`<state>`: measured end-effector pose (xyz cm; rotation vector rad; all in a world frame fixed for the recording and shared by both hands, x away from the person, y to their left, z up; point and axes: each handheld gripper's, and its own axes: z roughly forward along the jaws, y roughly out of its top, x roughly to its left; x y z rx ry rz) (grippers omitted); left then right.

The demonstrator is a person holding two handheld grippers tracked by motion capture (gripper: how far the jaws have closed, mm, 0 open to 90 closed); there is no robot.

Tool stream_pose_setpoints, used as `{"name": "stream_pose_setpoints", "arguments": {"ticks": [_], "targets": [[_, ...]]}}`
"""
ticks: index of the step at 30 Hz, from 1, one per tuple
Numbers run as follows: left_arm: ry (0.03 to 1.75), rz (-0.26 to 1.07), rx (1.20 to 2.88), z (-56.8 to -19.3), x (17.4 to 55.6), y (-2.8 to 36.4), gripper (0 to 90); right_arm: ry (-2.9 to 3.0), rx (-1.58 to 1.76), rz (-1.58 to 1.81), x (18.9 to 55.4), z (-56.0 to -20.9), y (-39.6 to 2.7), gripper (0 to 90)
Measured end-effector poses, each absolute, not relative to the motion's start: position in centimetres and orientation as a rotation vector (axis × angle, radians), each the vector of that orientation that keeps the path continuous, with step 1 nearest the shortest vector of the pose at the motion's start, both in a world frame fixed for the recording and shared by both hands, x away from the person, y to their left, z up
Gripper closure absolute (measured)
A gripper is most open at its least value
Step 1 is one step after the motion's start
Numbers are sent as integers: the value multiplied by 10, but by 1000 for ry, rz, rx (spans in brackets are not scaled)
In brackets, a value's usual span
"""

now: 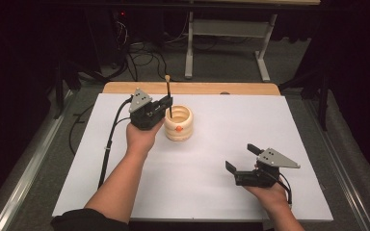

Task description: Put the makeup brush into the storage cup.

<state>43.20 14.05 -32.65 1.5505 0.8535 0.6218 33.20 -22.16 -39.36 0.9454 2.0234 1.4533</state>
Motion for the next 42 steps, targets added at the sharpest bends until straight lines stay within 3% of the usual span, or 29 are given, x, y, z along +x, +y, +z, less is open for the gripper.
{"name": "stream_pose_setpoints", "arguments": {"ticks": [42], "targets": [[900,586,1610,-370,439,132,830,2039,947,1447,332,-395,-221,22]]}}
